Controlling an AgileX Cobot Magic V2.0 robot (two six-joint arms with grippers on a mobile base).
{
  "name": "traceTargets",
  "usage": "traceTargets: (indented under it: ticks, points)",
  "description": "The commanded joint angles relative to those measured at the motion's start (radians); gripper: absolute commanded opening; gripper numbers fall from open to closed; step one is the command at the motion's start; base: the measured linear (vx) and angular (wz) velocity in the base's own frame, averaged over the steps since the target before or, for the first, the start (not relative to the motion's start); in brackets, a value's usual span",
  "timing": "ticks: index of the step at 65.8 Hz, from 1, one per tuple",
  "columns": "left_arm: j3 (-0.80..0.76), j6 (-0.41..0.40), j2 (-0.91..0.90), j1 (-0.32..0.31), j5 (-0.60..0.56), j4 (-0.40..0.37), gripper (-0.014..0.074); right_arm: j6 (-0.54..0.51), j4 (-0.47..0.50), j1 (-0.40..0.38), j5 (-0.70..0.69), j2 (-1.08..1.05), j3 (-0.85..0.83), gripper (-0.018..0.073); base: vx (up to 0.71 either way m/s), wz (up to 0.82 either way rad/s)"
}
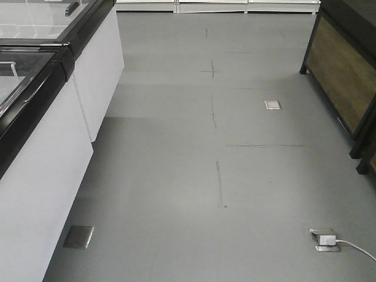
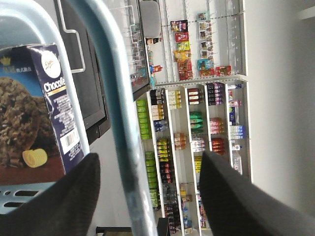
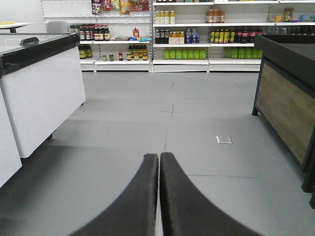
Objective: Left arm holds basket, right arm returns cookies
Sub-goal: 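Grasp the light-blue basket handle with the left gripper and lift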
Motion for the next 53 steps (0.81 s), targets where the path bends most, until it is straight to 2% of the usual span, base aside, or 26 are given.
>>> traceTargets:
  ticks: [1, 7, 12, 25, 31, 38, 53]
  points:
    - [-0.061, 0.009, 0.0, -0.001, 0.052, -0.069, 0.04, 0.003, 0.0, 0.001, -0.075, -0.009, -0.002, -0.0008, 0.0, 0.0]
    - [-0.105, 0.013, 0.033, -0.01, 0.072, -0.07, 0.0357, 0.003, 0.0, 0.001, -0.075, -0.009, -0.002, -0.0008, 0.0, 0.0]
    - [-0.148, 0.014, 0.059, -0.013, 0.091, -0.07, 0.0288, 0.003, 0.0, 0.001, -0.075, -0.009, -0.002, -0.0008, 0.0, 0.0]
    - [-0.237, 0.029, 0.069, -0.027, 0.128, -0.07, -0.0008, 0.003, 0.0, 0.001, -0.075, -0.009, -0.002, -0.0008, 0.0, 0.0]
    - [-0.278, 0.032, 0.069, -0.06, 0.152, -0.068, -0.0008, 0.003, 0.0, 0.001, -0.075, -0.009, -0.002, -0.0008, 0.0, 0.0]
    - [-0.318, 0.011, 0.067, -0.127, 0.156, -0.07, -0.0008, 0.003, 0.0, 0.001, -0.075, -0.009, -0.002, -0.0008, 0.0, 0.0]
    - [-0.413, -0.022, 0.067, -0.363, 0.156, -0.07, -0.0008, 0.003, 0.0, 0.001, -0.075, -0.009, -0.002, -0.0008, 0.0, 0.0]
